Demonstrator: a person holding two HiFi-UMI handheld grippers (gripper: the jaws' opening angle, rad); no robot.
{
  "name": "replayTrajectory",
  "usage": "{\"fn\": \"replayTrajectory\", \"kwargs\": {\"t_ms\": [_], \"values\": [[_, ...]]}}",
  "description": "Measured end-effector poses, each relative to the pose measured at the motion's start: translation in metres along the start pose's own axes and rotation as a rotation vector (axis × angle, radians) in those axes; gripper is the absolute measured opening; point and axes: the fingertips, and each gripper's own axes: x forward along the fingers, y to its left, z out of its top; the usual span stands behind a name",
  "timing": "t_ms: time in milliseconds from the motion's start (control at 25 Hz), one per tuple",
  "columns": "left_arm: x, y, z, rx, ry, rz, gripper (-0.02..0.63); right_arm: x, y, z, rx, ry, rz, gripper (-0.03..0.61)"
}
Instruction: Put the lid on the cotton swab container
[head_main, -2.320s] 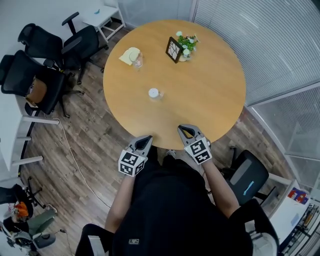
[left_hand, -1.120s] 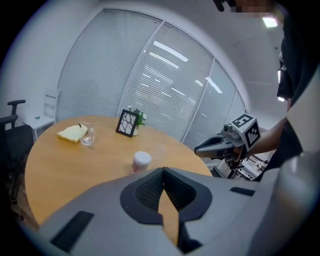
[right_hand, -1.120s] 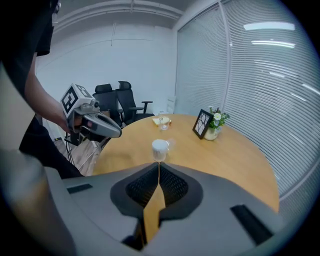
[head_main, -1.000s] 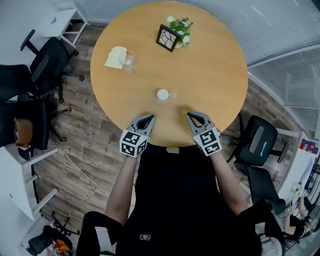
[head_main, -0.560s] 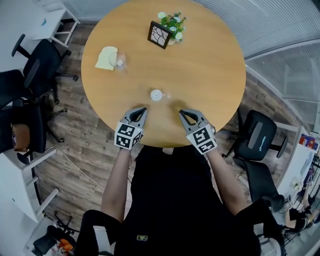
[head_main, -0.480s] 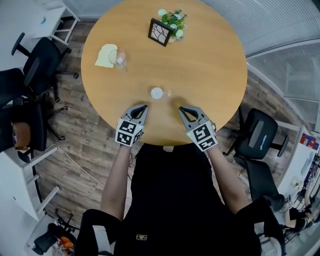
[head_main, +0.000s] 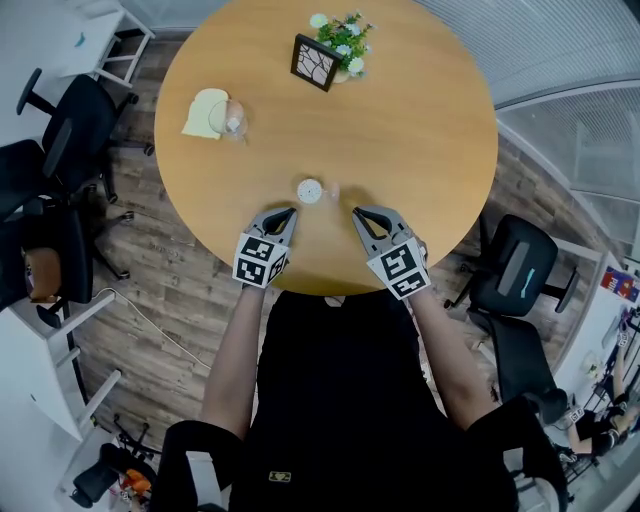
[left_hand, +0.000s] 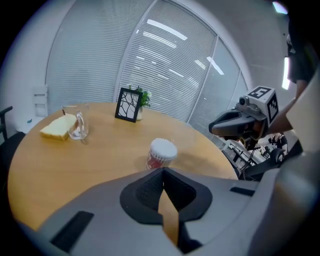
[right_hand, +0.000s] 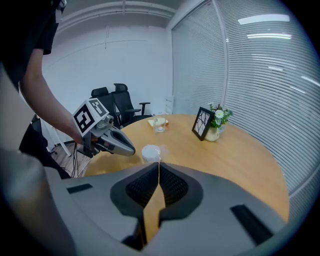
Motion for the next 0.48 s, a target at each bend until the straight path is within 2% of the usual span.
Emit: {"fn": "replayTrajectory", "kwargs": {"t_ms": [80,200,240,280,320,480], "values": [[0.005,0.001,-0.002,-0.012,0.001,-0.014,0.008,0.002,0.001,-0.001,0.003,0.005,0.003,0.005],[0.016,0.001,-0.004,0.017,0.020,-0.029,0.008,0.004,0.003,-0.003,-0.019,0.017,0.010,0.005],[0.021,0.001,-0.006,0.024,0.032,-0.036,0.038,0.005,0.005,-0.004,-0.027,0.021,0.014,0.005],[0.025,0.001,-0.007,0.033,0.047,-0.042,0.123,0.005,0.006,-0.006,-0.031,0.025,0.018,0.006],[0.028,0.001,-0.008,0.046,0.060,-0.042,0.180,0.006,0.007,-0.007,-0.031,0.029,0.022,0.005],[0.038,0.000,-0.007,0.120,0.072,-0.036,0.234,0.006,0.009,-0.012,-0.031,0.043,0.033,0.005]]}}
